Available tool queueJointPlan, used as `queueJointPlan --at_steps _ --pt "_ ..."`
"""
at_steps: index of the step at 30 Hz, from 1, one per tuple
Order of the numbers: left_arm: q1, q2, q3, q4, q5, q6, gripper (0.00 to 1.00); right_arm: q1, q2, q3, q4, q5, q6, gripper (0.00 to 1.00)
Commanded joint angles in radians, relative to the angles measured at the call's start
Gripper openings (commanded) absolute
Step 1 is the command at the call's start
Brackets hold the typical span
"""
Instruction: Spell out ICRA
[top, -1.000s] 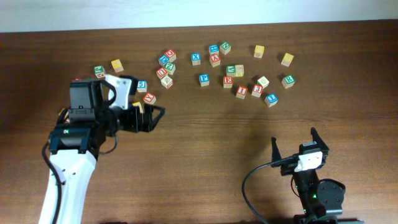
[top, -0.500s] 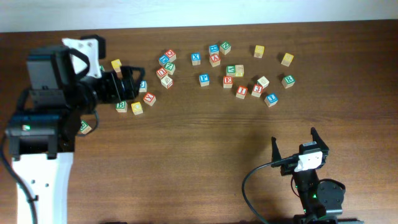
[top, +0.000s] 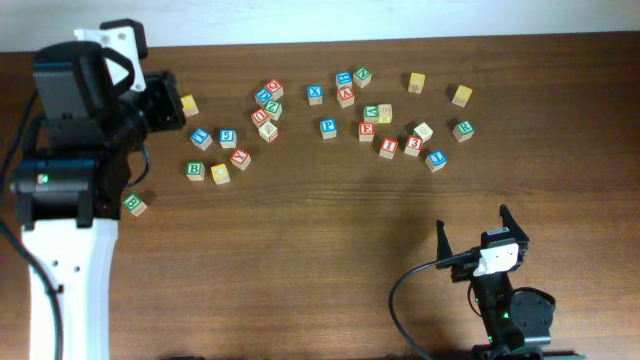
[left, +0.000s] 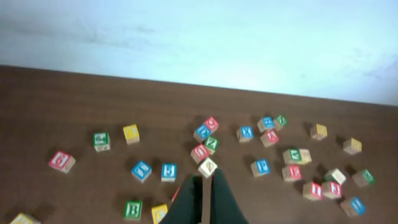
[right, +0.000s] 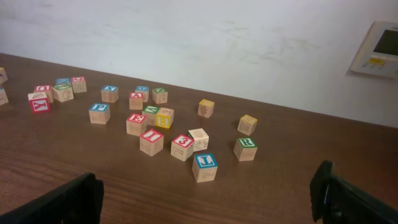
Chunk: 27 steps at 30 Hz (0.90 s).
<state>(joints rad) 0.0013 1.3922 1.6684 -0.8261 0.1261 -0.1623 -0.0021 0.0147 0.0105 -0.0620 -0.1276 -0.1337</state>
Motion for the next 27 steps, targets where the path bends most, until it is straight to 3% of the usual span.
queueJointPlan --at_steps 1,11,16,20,27 --pt "0.004 0.072 0.016 0.030 -0.067 -0.050 0.00 -0.006 -0.006 -0.005 -0.006 0.008 0.003 0.98" --pt "-0.024 0.323 0.016 -0.137 -0.040 -0.117 0.00 -0.006 -0.006 -0.005 -0.006 0.008 0.003 0.98" --pt "-0.028 0.427 0.016 -0.159 -0.032 -0.117 0.00 -0.006 -0.006 -0.005 -0.006 0.008 0.003 0.98" --pt "-0.056 0.470 0.016 -0.163 0.077 -0.117 0.00 -0.006 -0.006 -0.005 -0.006 0.008 0.003 0.98" --pt "-0.164 0.521 0.016 -0.134 0.045 -0.117 0.00 -0.006 -0.006 -0.005 -0.006 0.008 0.003 0.98"
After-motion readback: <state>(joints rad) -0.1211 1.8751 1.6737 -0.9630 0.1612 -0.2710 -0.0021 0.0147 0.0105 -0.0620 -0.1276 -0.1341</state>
